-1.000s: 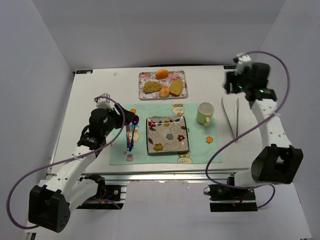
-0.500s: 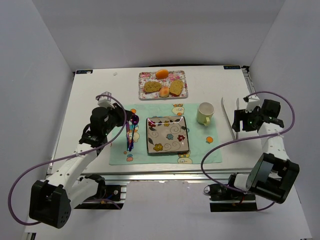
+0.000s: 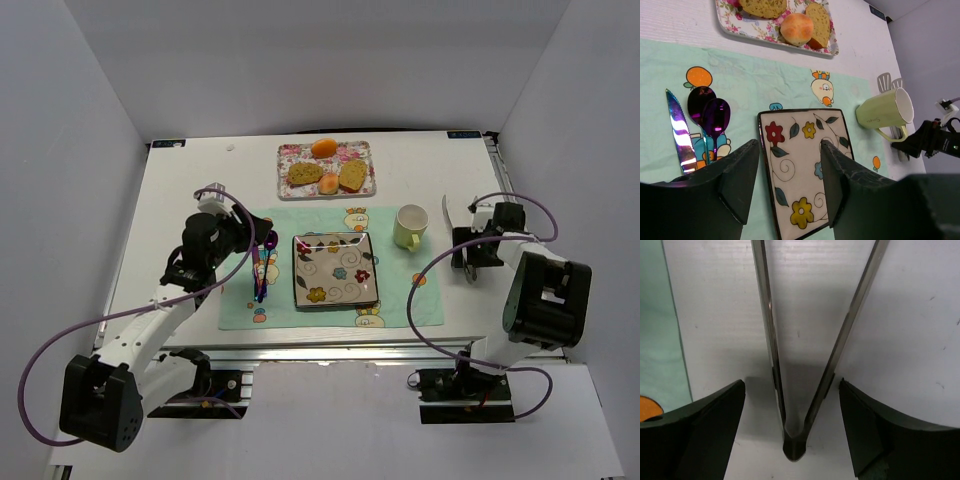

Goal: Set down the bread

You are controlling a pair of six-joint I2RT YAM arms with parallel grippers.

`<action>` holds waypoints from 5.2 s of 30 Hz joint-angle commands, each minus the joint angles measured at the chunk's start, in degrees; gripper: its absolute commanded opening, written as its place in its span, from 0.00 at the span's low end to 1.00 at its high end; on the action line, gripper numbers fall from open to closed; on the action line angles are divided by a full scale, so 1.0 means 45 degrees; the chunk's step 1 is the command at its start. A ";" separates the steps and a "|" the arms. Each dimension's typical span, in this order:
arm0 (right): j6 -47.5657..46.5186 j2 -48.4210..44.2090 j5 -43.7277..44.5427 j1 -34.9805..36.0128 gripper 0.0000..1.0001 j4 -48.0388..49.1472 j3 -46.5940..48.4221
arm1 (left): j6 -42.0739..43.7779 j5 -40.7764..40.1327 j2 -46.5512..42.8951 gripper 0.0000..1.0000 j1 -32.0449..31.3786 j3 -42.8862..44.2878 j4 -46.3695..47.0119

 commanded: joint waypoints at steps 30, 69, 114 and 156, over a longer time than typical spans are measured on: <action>-0.5057 0.2947 -0.2769 0.4783 0.41 -0.4418 1.0760 | 0.0045 -0.0483 -0.0948 0.62 0.0075 0.0281 -0.0651; -0.6358 0.3266 0.0194 0.7233 0.42 -0.4810 1.0389 | 0.0030 -0.0667 -0.1433 0.63 0.0055 -0.0193 -0.0704; -0.9151 -0.5494 -0.5356 0.7844 0.10 -0.8297 0.2824 | 0.0050 -0.0521 -0.1185 0.62 0.0075 0.0106 -0.0454; 0.2425 -0.0843 0.1349 0.0452 0.11 0.3805 -0.0203 | -0.0085 0.0147 -0.0562 0.44 0.0075 0.0165 0.0018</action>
